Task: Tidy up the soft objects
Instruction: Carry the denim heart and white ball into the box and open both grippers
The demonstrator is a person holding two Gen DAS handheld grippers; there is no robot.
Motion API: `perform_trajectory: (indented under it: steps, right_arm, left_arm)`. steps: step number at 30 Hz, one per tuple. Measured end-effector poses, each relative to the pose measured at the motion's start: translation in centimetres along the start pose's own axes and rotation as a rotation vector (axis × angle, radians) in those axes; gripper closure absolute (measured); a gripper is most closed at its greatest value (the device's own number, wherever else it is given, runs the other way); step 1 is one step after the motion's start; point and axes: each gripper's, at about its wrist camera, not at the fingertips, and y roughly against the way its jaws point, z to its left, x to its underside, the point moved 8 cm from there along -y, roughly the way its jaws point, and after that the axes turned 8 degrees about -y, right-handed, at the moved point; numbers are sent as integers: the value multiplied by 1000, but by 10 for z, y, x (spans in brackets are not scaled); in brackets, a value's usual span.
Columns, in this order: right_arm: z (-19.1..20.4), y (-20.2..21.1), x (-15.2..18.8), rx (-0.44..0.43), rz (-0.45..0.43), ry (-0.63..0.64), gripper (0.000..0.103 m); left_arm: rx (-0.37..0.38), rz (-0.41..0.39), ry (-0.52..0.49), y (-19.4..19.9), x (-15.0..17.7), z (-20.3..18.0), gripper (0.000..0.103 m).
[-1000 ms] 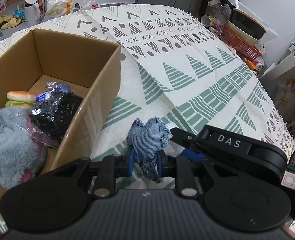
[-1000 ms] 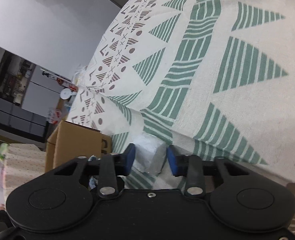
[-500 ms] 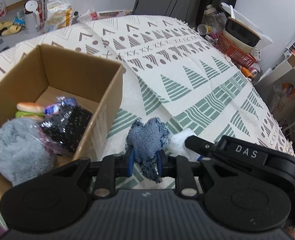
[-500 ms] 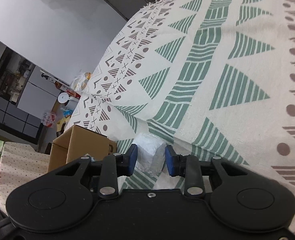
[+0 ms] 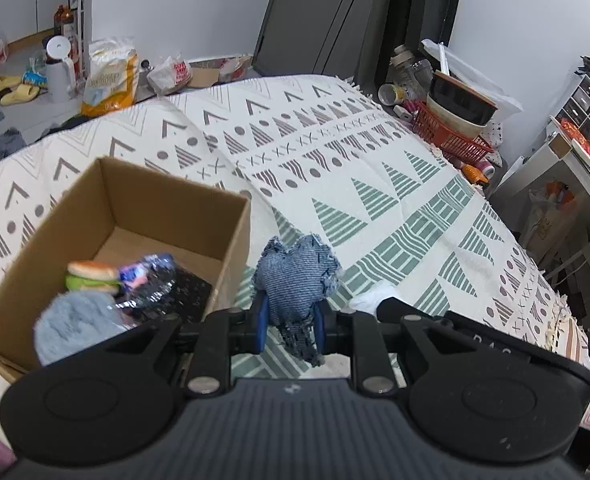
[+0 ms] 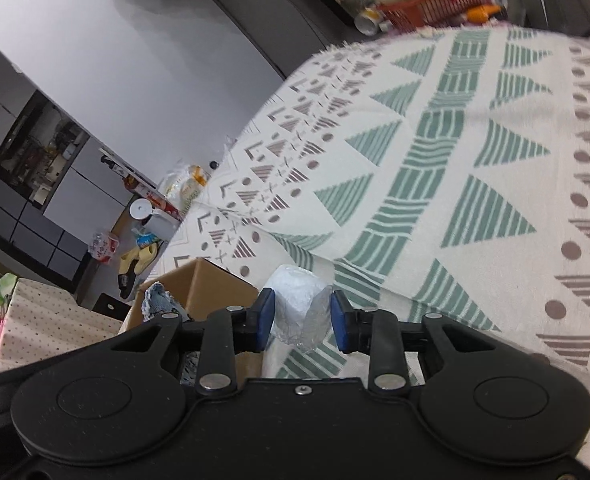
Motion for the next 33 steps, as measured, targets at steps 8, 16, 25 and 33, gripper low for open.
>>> perform_trajectory:
  steps: [8,16,25,33]
  right_arm:
    - [26,10,3,-34,-40,70,73]
    - [58,9,12,-74,-71,158,73]
    - [96,6,26,-142,-88,246,73]
    - [112,-10,38,-146,-82,285,73]
  left_arm:
    - [6,-14,-41,16,-11,16,82]
    - [7,-18,-88,27,-22,43,82]
    - [-7,-23,-69,27,-33,84,82]
    - [-3,-6,-32,14,-35,114,84]
